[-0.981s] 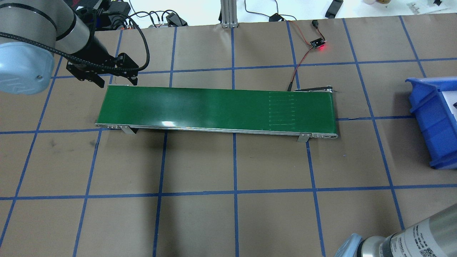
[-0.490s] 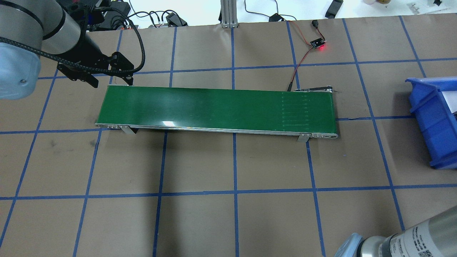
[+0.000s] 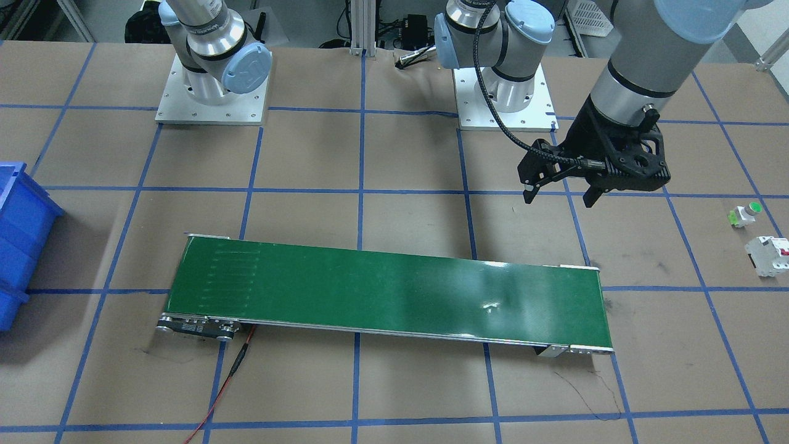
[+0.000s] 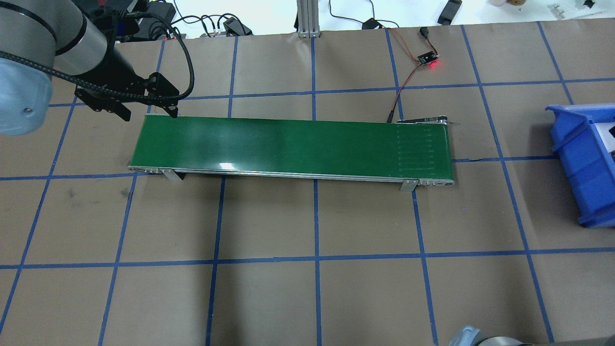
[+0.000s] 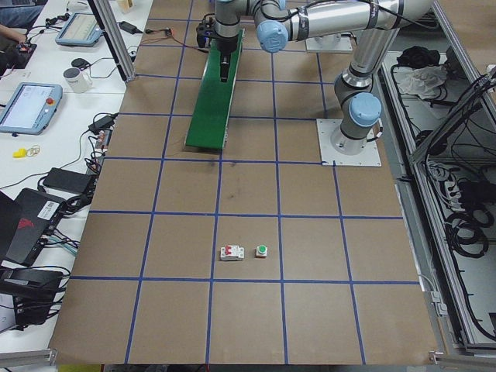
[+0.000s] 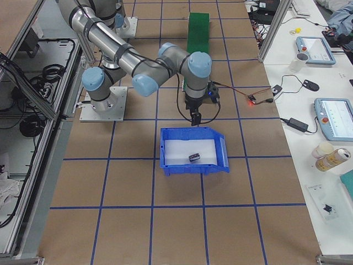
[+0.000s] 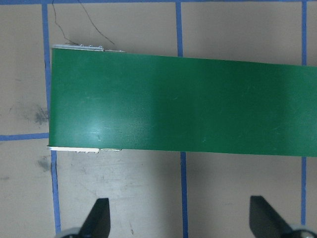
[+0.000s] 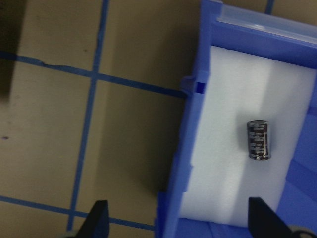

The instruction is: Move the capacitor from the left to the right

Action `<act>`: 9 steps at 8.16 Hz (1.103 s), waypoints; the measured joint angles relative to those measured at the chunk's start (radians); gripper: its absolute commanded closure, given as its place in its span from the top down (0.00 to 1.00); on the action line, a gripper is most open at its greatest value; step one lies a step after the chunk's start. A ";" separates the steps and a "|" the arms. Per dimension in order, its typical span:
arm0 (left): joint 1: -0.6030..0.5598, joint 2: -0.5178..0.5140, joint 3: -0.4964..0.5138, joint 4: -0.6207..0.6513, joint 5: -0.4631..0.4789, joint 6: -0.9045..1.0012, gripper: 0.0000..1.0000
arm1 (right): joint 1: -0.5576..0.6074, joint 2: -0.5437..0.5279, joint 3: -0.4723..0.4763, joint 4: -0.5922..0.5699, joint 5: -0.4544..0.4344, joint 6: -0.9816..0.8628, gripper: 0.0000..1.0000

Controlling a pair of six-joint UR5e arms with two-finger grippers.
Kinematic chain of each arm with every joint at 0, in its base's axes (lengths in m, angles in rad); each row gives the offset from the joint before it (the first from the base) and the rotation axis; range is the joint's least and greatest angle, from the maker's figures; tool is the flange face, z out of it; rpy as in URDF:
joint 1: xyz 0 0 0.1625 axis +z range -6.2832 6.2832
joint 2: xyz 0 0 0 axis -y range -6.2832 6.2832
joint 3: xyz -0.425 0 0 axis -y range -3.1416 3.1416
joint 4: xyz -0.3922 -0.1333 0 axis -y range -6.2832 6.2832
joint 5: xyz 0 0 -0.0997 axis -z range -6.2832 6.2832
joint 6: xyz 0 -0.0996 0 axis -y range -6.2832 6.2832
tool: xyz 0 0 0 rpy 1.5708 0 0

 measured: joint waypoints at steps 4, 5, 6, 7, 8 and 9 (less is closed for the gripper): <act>-0.001 -0.003 0.000 -0.002 0.000 0.000 1.00 | 0.405 -0.088 -0.126 0.244 -0.007 0.447 1.00; -0.001 -0.003 0.001 -0.004 0.001 0.000 1.00 | 0.520 -0.092 -0.146 0.270 -0.006 0.601 1.00; -0.001 -0.005 0.002 -0.005 0.002 -0.001 1.00 | 0.614 -0.092 -0.155 0.281 0.000 0.732 1.00; -0.001 -0.005 0.002 -0.006 0.004 -0.001 1.00 | 0.690 -0.092 -0.157 0.286 0.011 0.837 1.00; -0.001 -0.006 0.002 -0.007 0.016 -0.001 1.00 | 0.749 -0.087 -0.157 0.287 0.016 0.911 1.00; -0.001 -0.008 0.004 -0.006 0.042 0.000 1.00 | 0.783 -0.084 -0.154 0.287 0.017 0.948 1.00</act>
